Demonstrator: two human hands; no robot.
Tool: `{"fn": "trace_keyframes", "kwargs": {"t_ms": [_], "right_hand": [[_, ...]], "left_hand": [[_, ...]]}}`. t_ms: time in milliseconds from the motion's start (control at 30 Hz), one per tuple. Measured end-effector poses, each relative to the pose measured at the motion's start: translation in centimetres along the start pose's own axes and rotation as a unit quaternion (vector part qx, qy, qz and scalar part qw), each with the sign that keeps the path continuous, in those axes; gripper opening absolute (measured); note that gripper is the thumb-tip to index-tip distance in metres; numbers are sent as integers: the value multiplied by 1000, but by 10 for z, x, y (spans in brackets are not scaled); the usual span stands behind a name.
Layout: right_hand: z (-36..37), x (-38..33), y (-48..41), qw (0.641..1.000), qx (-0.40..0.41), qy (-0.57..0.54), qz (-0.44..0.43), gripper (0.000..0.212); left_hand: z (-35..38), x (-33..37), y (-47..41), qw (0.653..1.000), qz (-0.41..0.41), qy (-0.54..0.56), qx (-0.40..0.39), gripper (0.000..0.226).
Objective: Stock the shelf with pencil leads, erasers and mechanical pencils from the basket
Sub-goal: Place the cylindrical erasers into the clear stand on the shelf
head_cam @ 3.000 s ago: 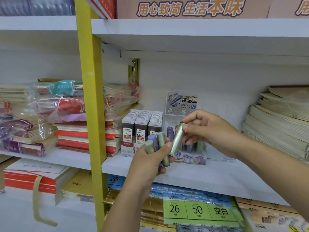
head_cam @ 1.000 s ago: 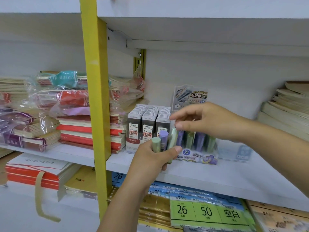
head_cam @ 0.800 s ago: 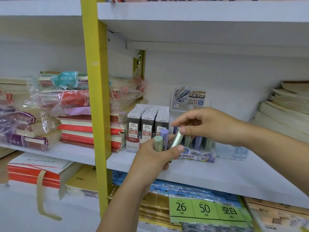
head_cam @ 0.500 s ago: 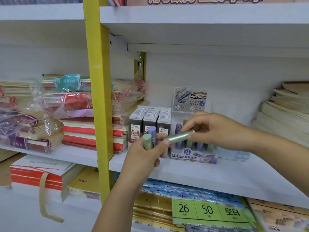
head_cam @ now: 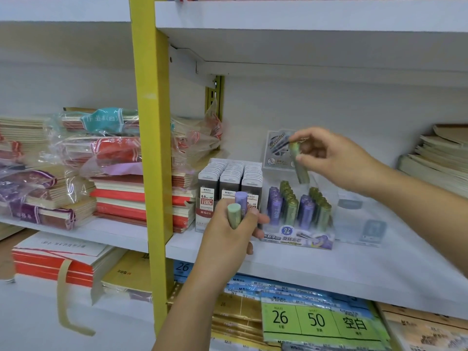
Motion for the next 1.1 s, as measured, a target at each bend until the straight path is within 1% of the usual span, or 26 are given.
{"fn": "trace_keyframes", "kwargs": {"t_ms": [67, 133, 200, 300, 333, 367, 467, 633, 733, 833, 900, 967, 1000, 1067, 1100], "right_hand": [[-8, 13, -20, 998, 42, 45, 14, 28], [-6, 27, -35, 992, 49, 109, 28, 26], [5, 41, -46, 987, 22, 152, 43, 27], [27, 57, -53, 973, -42, 222, 48, 27], [34, 62, -53, 968, -64, 238, 52, 27], [40, 68, -53, 967, -83, 233, 65, 27], [49, 79, -47, 971, -116, 165, 125, 26], [52, 80, -49, 970, -122, 165, 129, 26], [58, 84, -48, 968, -136, 156, 138, 20], [64, 86, -45, 959, -179, 164, 148, 11], [67, 86, -42, 948, -206, 187, 154, 11], [65, 79, -40, 939, -216, 238, 120, 17], [60, 72, -41, 939, -199, 267, 87, 19], [46, 47, -40, 952, -127, 277, 14, 22], [38, 32, -34, 967, -89, 240, -8, 19]], "left_hand": [[3, 0, 0, 1000, 2, 2, -1, 7], [4, 1, 0, 1000, 1, 9, 1, 7], [3, 0, 0, 1000, -3, 19, 6, 8], [0, -3, -1, 999, -9, 31, 23, 1], [-1, -5, -1, 999, -11, 32, 29, 2], [-1, -6, -2, 999, -14, 33, 32, 3], [1, -10, -3, 999, -22, 31, 32, 6], [2, -8, -3, 999, -22, 29, 26, 21], [2, -9, -4, 999, -28, 30, 26, 16], [1, -10, -5, 999, -26, 27, 23, 5], [0, -9, -5, 999, -23, 22, 19, 5], [0, -9, -4, 1000, -20, 17, 14, 7], [0, -9, -4, 1000, -18, 17, 11, 7], [0, -8, -3, 1000, -15, 19, 6, 6], [0, -7, -3, 1000, -13, 16, 4, 6]]}}
Point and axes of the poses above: each hand's wrist, its own y-axis away from the middle knuckle, its own z-axis out of the palm, x = y × z, the point moved 8 cm from there along -y, towards the middle knuckle, and after that the axes turned 11 degrees about x, right-handed, at the moved point
